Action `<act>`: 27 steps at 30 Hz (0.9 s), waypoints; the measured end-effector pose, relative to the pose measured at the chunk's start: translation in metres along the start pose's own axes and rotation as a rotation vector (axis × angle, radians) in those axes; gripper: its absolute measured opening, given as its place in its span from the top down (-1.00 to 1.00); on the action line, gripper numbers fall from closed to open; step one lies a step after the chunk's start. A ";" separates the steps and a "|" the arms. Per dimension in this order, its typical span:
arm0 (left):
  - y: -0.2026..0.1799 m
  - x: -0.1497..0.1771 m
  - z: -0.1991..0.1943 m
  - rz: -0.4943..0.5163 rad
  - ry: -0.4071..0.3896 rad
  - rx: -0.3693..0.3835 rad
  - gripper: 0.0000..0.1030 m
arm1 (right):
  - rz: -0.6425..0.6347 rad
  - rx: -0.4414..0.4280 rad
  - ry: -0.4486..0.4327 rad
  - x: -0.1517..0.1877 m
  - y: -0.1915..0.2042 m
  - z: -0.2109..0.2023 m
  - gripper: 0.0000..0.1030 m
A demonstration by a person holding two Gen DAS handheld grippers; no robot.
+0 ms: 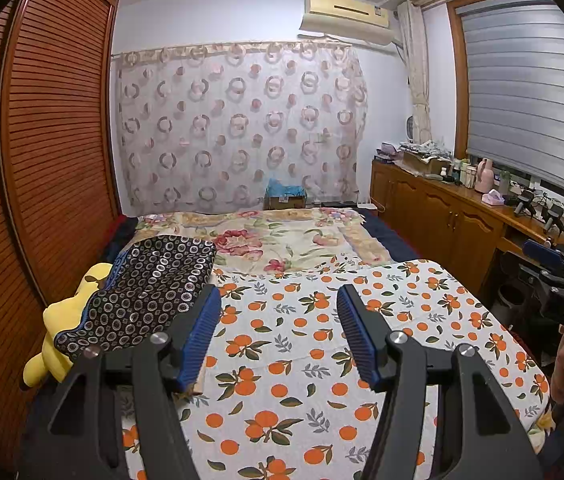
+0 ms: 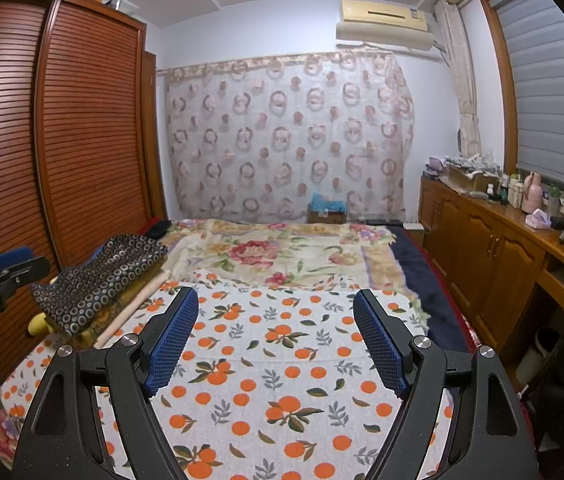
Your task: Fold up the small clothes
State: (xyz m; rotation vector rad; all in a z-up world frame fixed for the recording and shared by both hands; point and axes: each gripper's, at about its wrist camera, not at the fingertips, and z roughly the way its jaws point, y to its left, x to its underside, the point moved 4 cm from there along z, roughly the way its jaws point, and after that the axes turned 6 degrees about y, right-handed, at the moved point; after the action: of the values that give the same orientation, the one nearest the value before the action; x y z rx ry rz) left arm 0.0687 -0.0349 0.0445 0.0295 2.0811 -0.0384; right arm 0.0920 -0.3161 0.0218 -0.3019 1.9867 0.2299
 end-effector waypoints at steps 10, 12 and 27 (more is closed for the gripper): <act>-0.001 -0.001 -0.001 0.001 -0.001 -0.001 -0.17 | 0.000 -0.001 0.000 0.000 0.001 0.000 -0.59; -0.001 -0.001 -0.001 0.000 -0.001 -0.001 -0.17 | 0.000 0.001 -0.001 0.000 0.000 0.000 -0.59; -0.002 -0.002 -0.001 0.001 -0.001 -0.001 -0.17 | 0.000 0.001 -0.001 -0.001 0.001 0.000 -0.59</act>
State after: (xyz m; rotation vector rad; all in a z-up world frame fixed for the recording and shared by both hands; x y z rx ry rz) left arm 0.0682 -0.0365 0.0466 0.0301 2.0798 -0.0361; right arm 0.0919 -0.3154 0.0225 -0.3013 1.9859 0.2289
